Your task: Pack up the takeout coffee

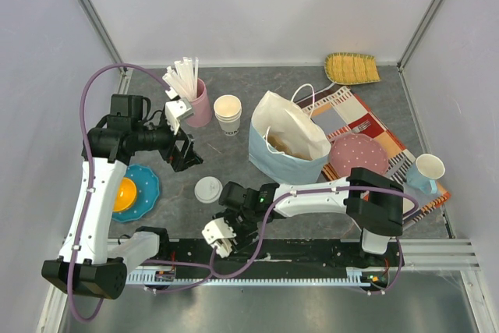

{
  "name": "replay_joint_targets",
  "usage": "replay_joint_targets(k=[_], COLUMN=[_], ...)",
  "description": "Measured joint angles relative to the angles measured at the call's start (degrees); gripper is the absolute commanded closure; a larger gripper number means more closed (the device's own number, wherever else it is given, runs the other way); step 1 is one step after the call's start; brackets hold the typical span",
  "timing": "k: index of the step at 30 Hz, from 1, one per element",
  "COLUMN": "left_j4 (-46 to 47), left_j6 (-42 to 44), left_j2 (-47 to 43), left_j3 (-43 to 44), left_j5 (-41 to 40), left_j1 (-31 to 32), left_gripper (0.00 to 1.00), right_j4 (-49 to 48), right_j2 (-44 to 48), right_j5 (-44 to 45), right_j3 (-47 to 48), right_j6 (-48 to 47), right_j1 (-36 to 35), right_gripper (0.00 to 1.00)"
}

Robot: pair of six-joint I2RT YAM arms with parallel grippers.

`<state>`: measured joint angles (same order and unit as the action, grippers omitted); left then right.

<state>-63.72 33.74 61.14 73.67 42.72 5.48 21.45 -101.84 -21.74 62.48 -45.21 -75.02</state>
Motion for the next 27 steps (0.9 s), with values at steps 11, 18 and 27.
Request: replay_joint_targets(k=[11, 18, 27], left_j4=[0.0, 0.1, 0.2], left_j6=[0.0, 0.0, 0.0], left_j2=[0.0, 0.1, 0.2], left_j3=[0.6, 0.5, 0.0], left_j5=[0.0, -0.1, -0.3], left_j1=[0.0, 0.0, 0.0], left_gripper=[0.01, 0.02, 0.02], right_j4=[-2.2, -9.3, -19.5], right_j2=[0.0, 1.2, 4.7], right_j5=[-0.6, -1.9, -2.6], right_j3=[-0.2, -3.9, -10.5], right_j6=[2.6, 7.8, 15.5], right_j1=[0.5, 3.9, 6.6], right_gripper=[0.29, 0.29, 0.3])
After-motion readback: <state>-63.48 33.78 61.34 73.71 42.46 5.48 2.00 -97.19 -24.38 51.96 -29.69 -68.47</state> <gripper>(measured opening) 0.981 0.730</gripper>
